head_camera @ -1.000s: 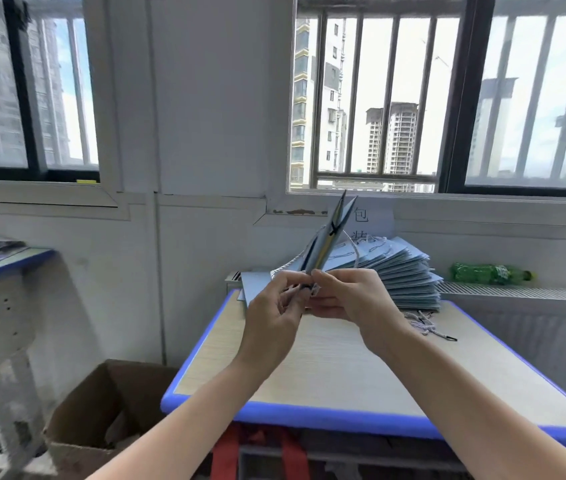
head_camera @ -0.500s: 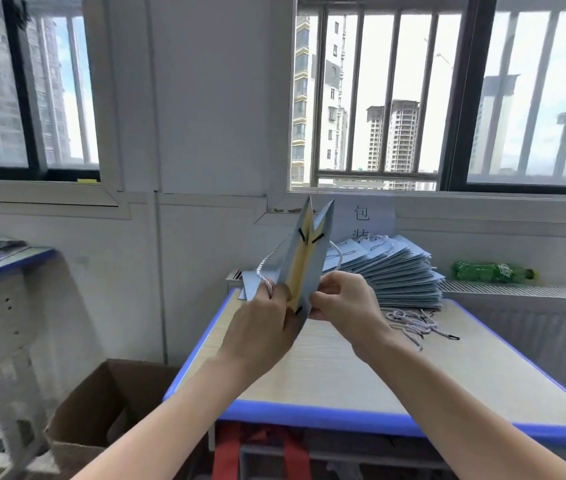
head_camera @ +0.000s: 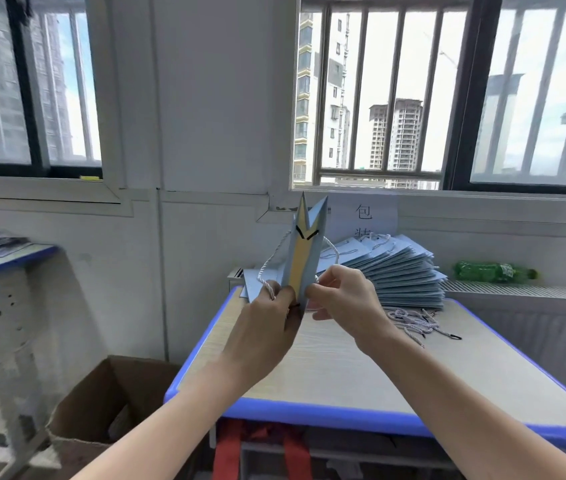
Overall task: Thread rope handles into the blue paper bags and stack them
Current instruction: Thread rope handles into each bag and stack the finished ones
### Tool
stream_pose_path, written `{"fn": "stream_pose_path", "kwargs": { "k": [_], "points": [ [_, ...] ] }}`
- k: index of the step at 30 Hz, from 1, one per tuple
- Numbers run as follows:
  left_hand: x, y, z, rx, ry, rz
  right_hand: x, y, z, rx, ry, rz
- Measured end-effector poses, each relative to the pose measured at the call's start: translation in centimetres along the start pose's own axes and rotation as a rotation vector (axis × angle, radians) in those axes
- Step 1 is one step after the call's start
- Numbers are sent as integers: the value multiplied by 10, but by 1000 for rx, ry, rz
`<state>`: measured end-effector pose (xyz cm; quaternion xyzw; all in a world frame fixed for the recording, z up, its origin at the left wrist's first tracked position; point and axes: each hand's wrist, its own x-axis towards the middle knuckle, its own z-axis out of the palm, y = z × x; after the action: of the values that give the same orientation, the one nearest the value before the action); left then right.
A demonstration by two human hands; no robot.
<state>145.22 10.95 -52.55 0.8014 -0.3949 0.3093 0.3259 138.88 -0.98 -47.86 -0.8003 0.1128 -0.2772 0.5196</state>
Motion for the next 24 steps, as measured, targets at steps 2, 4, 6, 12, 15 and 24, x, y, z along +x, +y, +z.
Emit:
{"fn": "stream_pose_path", "kwargs": {
  "k": [2,4,6,12,15,24],
  "points": [
    [0,-1,1,11,1,0,1,1,-1,-20,-10,5],
    [1,-3,0,33,-9,0,2,3,-1,-2,-17,16],
    [2,-3,0,37,-38,5,2,4,-2,16,-21,24],
    [3,0,-5,-12,-196,4,4,8,-2,-4,-24,31],
    [3,2,-6,-36,-218,-2,5,9,-3,15,-32,31],
    [4,-1,-3,-55,-146,-24,7,7,-3,141,-88,11]
  ]
}}
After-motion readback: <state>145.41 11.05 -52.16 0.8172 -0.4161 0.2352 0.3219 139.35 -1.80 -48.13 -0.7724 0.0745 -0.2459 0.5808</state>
